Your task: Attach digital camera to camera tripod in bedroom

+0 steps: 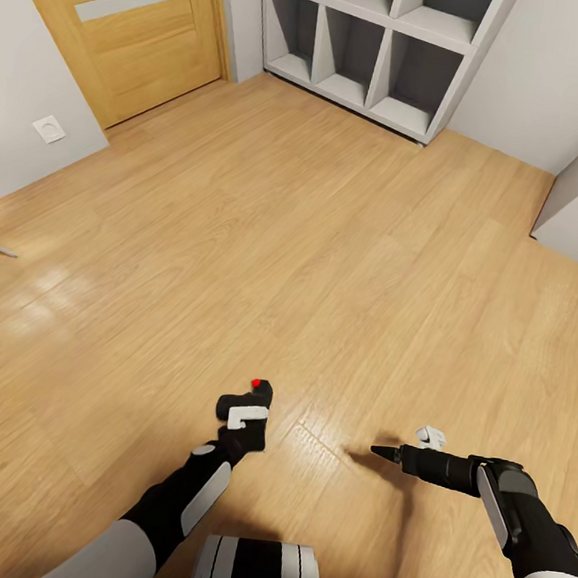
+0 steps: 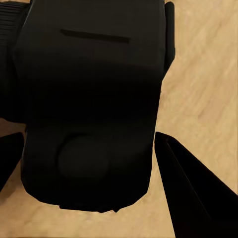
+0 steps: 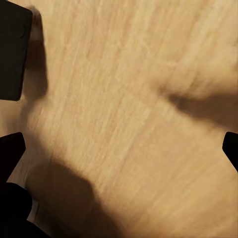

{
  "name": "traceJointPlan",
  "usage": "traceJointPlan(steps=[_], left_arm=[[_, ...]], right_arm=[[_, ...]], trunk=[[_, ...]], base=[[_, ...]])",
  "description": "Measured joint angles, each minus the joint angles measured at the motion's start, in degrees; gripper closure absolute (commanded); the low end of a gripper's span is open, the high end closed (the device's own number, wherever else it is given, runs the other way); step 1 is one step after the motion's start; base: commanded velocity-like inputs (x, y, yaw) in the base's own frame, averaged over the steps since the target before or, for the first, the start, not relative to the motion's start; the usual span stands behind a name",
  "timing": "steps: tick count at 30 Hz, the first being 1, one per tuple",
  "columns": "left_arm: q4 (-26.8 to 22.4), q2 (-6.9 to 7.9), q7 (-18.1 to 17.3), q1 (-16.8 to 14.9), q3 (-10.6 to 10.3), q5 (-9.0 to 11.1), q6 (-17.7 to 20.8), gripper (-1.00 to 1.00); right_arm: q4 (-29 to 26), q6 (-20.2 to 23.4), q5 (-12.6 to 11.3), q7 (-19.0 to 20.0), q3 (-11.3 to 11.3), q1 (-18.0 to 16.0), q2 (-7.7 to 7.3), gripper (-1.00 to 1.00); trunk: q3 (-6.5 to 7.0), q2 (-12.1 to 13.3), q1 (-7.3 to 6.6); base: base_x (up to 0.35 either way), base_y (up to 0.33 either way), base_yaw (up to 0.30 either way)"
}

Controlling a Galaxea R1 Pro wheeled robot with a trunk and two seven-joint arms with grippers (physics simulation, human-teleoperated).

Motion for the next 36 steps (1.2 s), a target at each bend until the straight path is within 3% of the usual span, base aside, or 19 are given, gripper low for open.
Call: traceJointPlan(steps=[6,9,13,17,24,32,36], left_arm=[[-4.89,-0.01,3.11,0.0,-0.36,0.1,-0.45,1.0],[-12.33,0.15,3.58,0.0,-5.58,0.14,1.77,1.0],[-17.73,0.32,5.68,0.02,-8.46,0.18,7.71,1.0],[-19.07,0.34,9.84,0.02,-9.18,0.32,10.47,1.0],[-19.67,0.53,11.61,0.02,-9.61,0.25,10.66,1.0],[-19.94,0.38,14.44,0.03,-14.15,0.8,11.48,1.0],[-20.07,0.36,16.36,0.03,-14.6,0.93,11.51,1.0]], right_arm=[[0.0,0.0,0.01,0.02,-0.03,0.0,0.0,-1.0],[0.0,0.0,0.07,0.02,-0.01,0.0,0.0,-1.0],[0.0,0.0,0.06,-0.04,0.02,0.0,0.0,-1.0],[0.0,0.0,0.01,-0.06,0.03,0.0,0.02,-1.0],[0.0,-0.07,0.0,-0.13,0.03,0.0,0.07,-1.0],[0.01,-0.05,0.08,-0.07,0.05,0.0,0.09,-1.0],[0.0,-0.01,0.09,-0.07,0.04,0.0,0.02,-1.0]], trunk=[[0.0,0.0,0.0],[0.0,0.0,-0.01],[0.0,0.0,0.0],[0.0,0.0,0.0],[0.0,0.0,0.0],[0.0,0.0,0.0],[0.22,0.01,-0.03]], base=[[0.0,0.0,0.0],[0.0,0.0,0.0],[0.0,0.0,0.0],[0.0,0.0,0.0],[0.0,0.0,0.0],[0.0,0.0,0.0],[0.0,0.0,0.0]])
